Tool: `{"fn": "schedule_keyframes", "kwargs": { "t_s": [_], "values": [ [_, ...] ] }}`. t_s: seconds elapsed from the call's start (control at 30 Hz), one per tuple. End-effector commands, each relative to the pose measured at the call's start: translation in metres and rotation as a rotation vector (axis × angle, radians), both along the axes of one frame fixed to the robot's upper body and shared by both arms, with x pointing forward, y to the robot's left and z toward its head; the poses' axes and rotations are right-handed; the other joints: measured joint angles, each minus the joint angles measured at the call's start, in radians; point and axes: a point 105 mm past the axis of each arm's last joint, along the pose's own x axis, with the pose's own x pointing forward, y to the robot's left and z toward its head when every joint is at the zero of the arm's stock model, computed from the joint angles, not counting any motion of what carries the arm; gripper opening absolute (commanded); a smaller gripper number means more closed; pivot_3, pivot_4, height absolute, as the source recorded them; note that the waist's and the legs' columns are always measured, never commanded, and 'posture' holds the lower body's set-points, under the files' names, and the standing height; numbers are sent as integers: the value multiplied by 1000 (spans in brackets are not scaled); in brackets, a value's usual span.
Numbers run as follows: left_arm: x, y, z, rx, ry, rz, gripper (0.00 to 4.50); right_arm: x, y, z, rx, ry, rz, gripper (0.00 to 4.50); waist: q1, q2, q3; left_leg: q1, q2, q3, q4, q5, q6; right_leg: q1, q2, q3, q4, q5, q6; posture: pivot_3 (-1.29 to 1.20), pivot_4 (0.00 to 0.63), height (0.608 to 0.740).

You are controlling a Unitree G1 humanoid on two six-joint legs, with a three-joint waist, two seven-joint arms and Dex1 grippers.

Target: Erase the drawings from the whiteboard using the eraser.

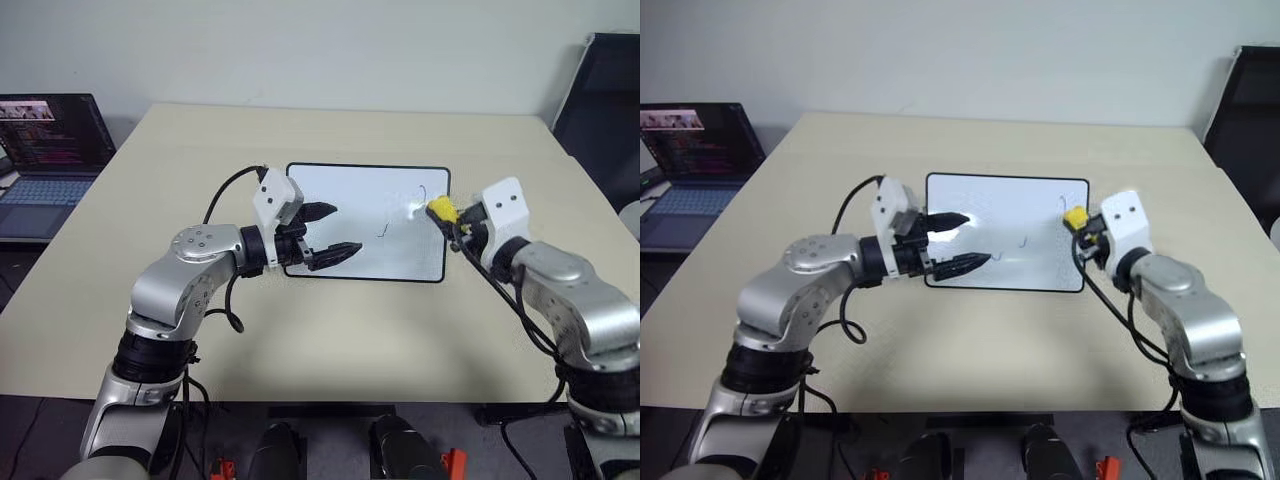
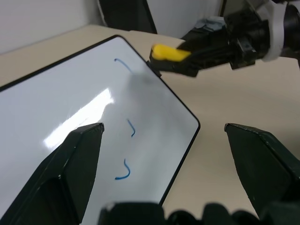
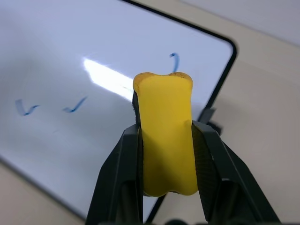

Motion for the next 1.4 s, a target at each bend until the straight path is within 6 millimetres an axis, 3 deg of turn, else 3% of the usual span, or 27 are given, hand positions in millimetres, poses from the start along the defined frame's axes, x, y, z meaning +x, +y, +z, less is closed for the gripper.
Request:
{"fn": "schedule_keyframes", "kwargs": {
  "t_s": [0.03,0.23,0.37,0.63,0.8,0.93,1.17,1.27,1.4],
  "values": [
    [0,8,2,6,-37,3,4500,16,-1,15,-48,-84,-32,1090,0,0,0,0,0,0,-1,0,0,0,0,0,0,0,0,0,150,740],
    [5,11,-4,8,-48,-1,4500,49,12,26,-86,-139,-23,1090,-3,0,0,0,0,0,-3,0,0,-1,0,0,0,2,5,0,150,740],
    [9,13,-3,-5,-69,8,4500,56,19,24,-114,-143,2,1090,-1,0,0,0,0,0,-3,0,0,-1,0,0,0,3,5,0,150,740],
    [10,13,-3,-12,-78,6,4500,43,4,-14,-183,-4,5,1090,0,0,0,1,0,0,-2,0,0,0,0,-1,1,3,5,0,150,740],
    [12,11,-1,-17,-83,1,4500,26,7,-31,-281,81,90,1090,0,0,0,1,0,0,3,0,0,2,0,0,1,1,1,0,150,740],
    [12,8,0,-17,-86,-9,4500,24,10,-26,-341,64,115,1090,-3,0,0,1,0,0,5,0,0,2,0,1,1,3,0,0,150,740],
    [10,6,-2,-14,-83,-22,4500,38,10,7,-366,-98,33,1090,-4,0,0,1,0,1,6,0,0,2,0,1,1,4,0,0,150,740],
    [6,6,-4,-10,-78,-27,4500,36,12,0,-368,-74,53,1090,-3,0,0,0,0,1,6,0,0,1,0,1,0,4,0,0,150,740],
    [4,15,-8,5,-66,0,4500,21,19,-24,-385,7,138,1090,-3,0,0,0,1,1,5,0,0,1,0,1,0,4,0,0,150,740]
  ]
}}
